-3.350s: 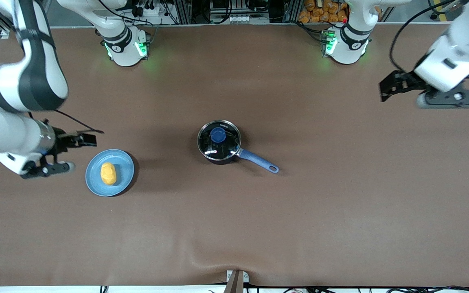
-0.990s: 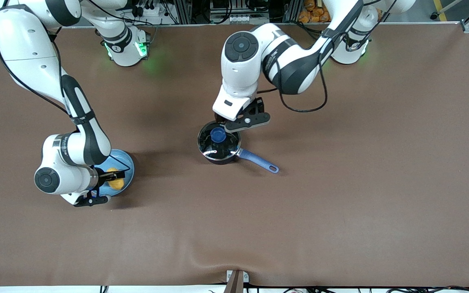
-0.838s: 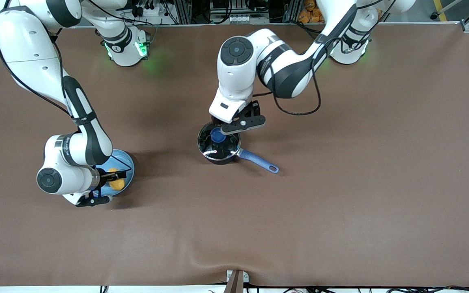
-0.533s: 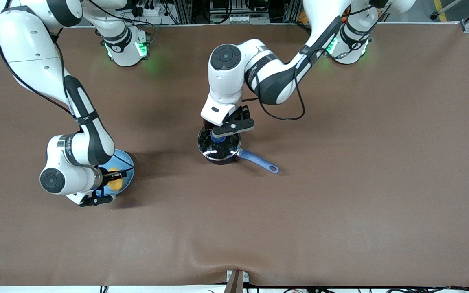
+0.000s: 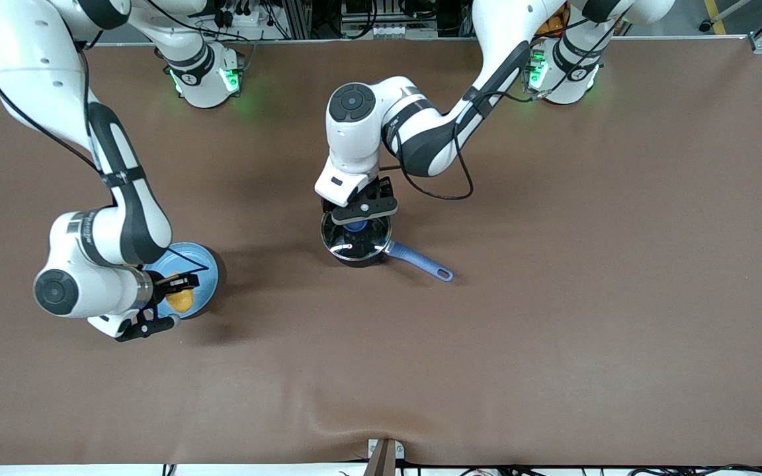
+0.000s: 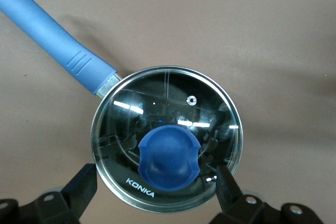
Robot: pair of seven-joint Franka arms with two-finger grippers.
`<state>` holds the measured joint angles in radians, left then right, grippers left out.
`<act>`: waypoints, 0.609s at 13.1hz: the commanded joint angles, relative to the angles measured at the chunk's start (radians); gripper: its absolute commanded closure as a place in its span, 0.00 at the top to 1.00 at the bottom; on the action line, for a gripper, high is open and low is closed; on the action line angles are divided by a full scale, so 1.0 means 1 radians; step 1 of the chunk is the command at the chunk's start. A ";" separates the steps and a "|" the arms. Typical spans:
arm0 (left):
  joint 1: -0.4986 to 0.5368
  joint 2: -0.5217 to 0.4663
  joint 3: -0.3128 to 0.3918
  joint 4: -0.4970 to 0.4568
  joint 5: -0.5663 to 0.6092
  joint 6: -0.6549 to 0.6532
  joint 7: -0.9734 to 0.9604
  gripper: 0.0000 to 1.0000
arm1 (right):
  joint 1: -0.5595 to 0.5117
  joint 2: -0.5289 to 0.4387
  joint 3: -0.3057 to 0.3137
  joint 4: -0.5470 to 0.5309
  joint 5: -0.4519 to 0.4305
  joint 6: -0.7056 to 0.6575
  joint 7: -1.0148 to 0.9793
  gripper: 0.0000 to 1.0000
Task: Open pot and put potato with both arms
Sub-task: 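Grasp the lid knob with the left gripper while the right gripper grips the potato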
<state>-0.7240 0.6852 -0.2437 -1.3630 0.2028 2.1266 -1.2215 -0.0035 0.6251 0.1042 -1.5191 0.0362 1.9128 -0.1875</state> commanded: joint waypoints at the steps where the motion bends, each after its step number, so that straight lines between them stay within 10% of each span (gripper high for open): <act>1: -0.021 0.028 0.011 0.030 0.026 0.010 0.011 1.00 | -0.001 -0.048 0.029 -0.006 0.054 -0.023 -0.006 0.00; 8: -0.022 0.063 0.012 0.030 0.026 0.035 0.057 1.00 | 0.010 -0.065 0.052 -0.033 0.180 -0.021 0.031 0.00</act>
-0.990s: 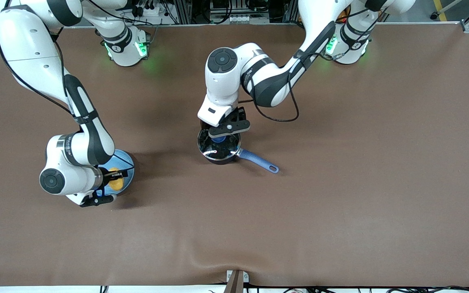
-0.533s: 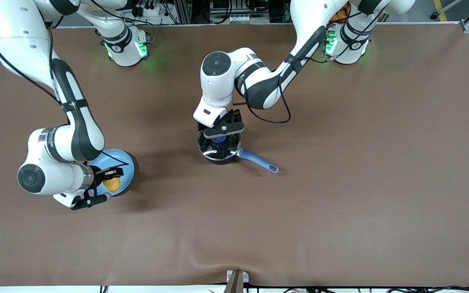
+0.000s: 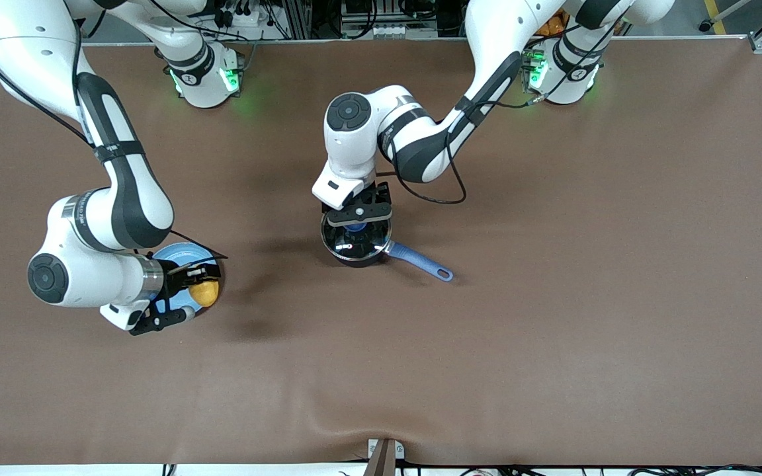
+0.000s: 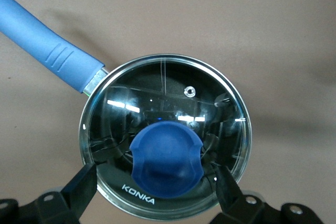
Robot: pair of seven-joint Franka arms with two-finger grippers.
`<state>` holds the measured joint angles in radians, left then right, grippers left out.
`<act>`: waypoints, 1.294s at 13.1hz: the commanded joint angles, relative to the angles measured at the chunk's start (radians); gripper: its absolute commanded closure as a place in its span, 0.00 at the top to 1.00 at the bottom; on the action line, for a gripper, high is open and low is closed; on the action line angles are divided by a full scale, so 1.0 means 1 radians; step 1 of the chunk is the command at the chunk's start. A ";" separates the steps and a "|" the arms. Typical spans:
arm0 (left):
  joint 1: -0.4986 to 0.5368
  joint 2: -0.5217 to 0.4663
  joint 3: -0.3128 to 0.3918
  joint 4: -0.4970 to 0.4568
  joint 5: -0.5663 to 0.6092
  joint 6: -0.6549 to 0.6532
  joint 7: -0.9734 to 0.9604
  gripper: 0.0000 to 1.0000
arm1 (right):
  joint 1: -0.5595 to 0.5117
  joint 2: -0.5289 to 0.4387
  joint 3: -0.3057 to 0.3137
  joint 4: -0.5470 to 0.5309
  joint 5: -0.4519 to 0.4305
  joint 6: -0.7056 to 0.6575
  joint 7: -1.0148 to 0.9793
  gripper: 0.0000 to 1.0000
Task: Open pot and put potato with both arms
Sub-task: 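Lift the lid off with the left gripper while the right gripper carries the potato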
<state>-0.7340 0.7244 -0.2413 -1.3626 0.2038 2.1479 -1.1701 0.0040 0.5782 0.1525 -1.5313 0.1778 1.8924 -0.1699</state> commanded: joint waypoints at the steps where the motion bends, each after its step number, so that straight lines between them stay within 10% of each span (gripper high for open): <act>1: -0.012 0.029 0.010 0.031 0.025 0.021 0.006 1.00 | 0.008 -0.017 0.004 -0.032 0.061 -0.001 0.030 0.00; 6: -0.010 0.052 0.013 0.033 0.025 0.058 0.004 0.93 | 0.034 -0.017 0.005 -0.081 0.181 -0.003 0.061 0.00; 13: -0.012 0.050 0.023 0.036 0.023 0.067 -0.011 0.14 | 0.063 -0.017 0.007 -0.104 0.268 -0.015 0.066 0.00; 17: 0.004 -0.011 0.022 0.033 0.022 0.060 -0.005 0.00 | 0.080 -0.017 0.007 -0.104 0.275 -0.015 0.066 0.00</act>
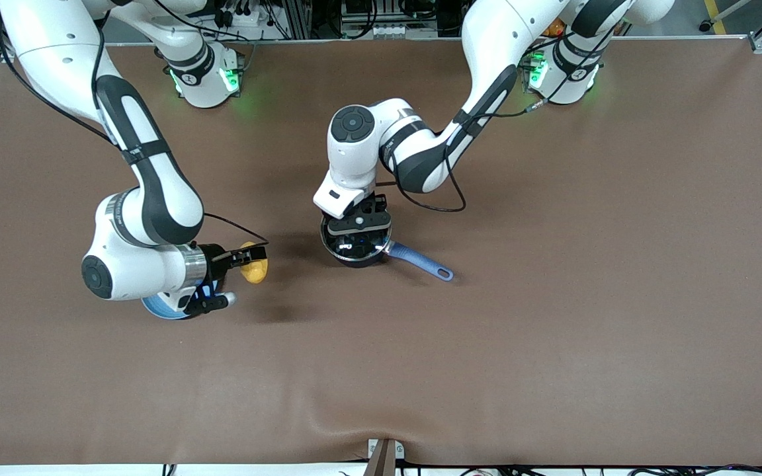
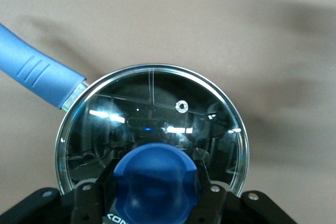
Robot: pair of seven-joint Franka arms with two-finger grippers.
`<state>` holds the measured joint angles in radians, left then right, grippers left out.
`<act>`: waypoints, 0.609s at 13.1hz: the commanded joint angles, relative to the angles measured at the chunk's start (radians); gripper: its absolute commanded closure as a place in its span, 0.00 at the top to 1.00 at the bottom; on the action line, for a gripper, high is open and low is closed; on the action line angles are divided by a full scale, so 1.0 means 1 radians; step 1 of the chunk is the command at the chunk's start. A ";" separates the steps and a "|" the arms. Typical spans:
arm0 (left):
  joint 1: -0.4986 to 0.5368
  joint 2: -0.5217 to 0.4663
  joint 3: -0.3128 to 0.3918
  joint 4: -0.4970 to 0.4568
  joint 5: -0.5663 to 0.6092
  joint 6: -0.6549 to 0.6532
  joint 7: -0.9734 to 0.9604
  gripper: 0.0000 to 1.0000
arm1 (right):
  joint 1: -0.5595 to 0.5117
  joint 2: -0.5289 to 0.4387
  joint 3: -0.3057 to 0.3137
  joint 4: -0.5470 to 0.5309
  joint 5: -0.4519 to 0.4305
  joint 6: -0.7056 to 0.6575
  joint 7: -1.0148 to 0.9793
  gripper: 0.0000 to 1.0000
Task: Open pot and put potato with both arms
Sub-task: 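Lift the lid off with the left gripper while the right gripper carries the potato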
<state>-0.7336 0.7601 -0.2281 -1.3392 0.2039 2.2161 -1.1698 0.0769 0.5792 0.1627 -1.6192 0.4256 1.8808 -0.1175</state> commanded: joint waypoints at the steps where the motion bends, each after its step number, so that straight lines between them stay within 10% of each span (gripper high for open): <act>1: 0.017 -0.076 0.010 0.009 0.019 -0.009 -0.002 0.00 | 0.009 -0.018 -0.003 -0.016 0.027 -0.003 0.015 0.00; 8: 0.224 -0.297 0.000 -0.005 0.005 -0.196 0.105 0.00 | 0.095 -0.039 -0.005 -0.014 0.027 0.011 0.140 0.00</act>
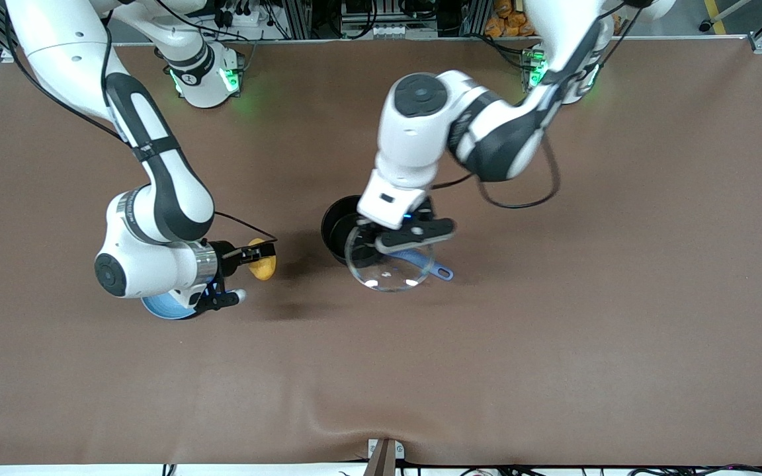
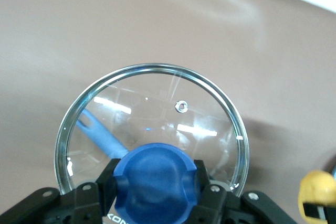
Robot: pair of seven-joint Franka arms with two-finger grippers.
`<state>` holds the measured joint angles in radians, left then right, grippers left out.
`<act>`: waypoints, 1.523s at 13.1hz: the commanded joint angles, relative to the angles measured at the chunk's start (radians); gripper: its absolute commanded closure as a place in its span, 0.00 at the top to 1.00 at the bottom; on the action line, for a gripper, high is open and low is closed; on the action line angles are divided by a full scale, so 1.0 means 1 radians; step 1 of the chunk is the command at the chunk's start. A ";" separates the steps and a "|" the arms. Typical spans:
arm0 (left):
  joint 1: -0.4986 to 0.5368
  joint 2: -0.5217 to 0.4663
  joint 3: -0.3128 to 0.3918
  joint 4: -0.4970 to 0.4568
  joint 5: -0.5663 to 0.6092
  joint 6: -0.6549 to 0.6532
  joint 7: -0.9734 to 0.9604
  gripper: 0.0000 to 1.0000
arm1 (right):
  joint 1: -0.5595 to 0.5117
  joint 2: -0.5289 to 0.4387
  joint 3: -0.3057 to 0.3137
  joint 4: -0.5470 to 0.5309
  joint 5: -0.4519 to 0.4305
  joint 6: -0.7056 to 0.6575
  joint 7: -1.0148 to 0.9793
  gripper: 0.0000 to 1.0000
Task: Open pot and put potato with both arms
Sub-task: 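Lift the lid off with the left gripper while the right gripper carries the potato, then lower the potato into the pot with the right gripper while the left lowers the lid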
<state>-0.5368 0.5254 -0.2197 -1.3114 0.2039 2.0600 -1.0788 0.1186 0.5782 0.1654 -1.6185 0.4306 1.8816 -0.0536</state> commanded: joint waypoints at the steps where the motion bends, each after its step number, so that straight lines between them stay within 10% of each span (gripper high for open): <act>1: 0.034 -0.085 -0.009 -0.035 0.003 -0.063 0.014 0.00 | 0.079 -0.044 -0.009 -0.015 0.020 0.022 0.116 0.00; 12: 0.375 -0.194 -0.012 -0.075 -0.084 -0.304 0.391 0.00 | 0.411 -0.072 -0.015 -0.027 -0.326 0.191 0.667 0.00; 20: 0.575 -0.182 -0.010 -0.178 -0.089 -0.235 0.735 0.00 | 0.466 -0.069 -0.015 -0.196 -0.401 0.442 0.779 0.00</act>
<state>-0.0002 0.3667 -0.2202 -1.4235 0.1319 1.7755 -0.4078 0.5730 0.5290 0.1609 -1.7699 0.0546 2.2845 0.6964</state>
